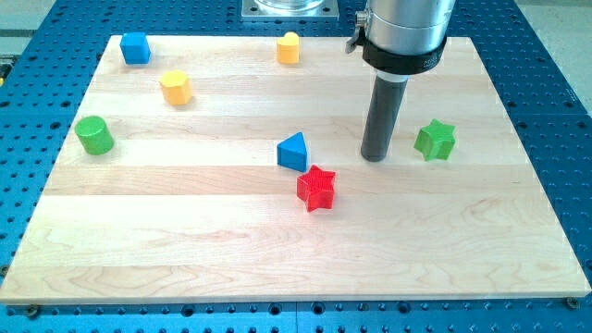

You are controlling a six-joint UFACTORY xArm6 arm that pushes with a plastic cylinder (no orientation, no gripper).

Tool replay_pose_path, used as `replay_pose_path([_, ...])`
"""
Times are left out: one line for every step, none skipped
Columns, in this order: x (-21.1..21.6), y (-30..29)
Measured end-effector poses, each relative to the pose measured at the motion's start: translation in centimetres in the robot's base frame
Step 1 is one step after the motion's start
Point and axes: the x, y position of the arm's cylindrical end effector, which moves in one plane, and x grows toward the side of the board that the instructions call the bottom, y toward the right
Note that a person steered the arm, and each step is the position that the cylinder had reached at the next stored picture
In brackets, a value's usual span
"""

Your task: Push the red star diagonal to the green circle

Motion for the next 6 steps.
replay_pose_path([0.0,-0.4])
replay_pose_path([0.2,-2.8])
replay_pose_path([4.5,-4.0])
replay_pose_path([8.4,-8.5])
replay_pose_path([8.4,-16.8])
replay_pose_path([8.4,-25.3])
